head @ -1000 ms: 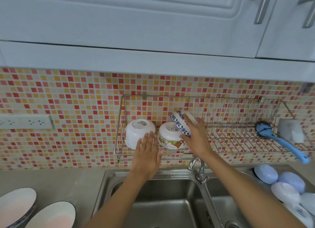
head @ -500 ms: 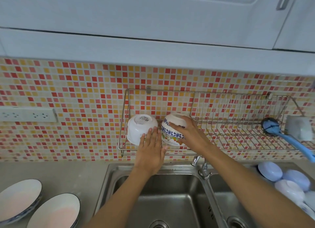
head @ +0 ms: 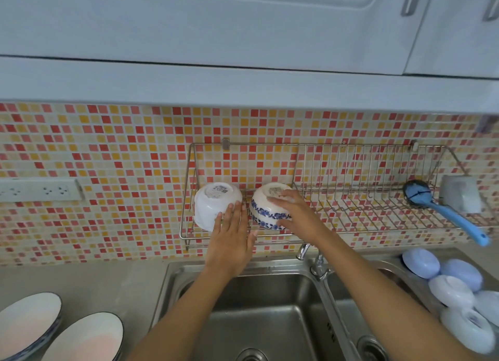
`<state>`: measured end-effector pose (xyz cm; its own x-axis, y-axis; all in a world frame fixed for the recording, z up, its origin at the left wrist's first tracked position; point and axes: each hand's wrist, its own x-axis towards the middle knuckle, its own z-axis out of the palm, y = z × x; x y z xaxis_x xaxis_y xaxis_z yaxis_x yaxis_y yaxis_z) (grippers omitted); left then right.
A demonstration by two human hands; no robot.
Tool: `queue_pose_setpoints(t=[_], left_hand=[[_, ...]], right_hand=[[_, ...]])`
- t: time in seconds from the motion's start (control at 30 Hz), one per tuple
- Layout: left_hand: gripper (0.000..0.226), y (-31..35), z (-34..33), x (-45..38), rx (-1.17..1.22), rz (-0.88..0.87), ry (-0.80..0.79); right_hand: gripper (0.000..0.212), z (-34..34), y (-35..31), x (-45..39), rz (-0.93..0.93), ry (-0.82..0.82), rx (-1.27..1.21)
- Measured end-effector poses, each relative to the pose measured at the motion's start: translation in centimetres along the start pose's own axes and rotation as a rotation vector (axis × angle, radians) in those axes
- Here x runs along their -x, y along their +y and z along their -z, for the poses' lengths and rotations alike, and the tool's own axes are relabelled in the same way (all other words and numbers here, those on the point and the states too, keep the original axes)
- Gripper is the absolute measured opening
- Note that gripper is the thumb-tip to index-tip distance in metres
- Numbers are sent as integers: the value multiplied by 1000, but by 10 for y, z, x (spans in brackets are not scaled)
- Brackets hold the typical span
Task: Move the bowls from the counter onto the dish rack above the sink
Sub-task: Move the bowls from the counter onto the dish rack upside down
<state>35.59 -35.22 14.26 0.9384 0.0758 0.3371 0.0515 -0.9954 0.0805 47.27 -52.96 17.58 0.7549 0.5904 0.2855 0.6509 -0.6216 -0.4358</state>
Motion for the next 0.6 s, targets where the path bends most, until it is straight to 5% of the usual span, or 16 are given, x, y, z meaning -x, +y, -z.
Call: queue_pose_setpoints(t=[0.13, 0.3, 0.6], left_hand=[[84, 1, 1, -3, 21, 7, -8], [57, 12, 14, -23, 111, -68, -76], [57, 29, 2, -48, 75, -132, -157]], right_hand=[[53, -6, -6, 12, -197, 310, -14], [48, -12, -10, 12, -240, 359, 23], [74, -8, -1, 2, -274, 30, 123]])
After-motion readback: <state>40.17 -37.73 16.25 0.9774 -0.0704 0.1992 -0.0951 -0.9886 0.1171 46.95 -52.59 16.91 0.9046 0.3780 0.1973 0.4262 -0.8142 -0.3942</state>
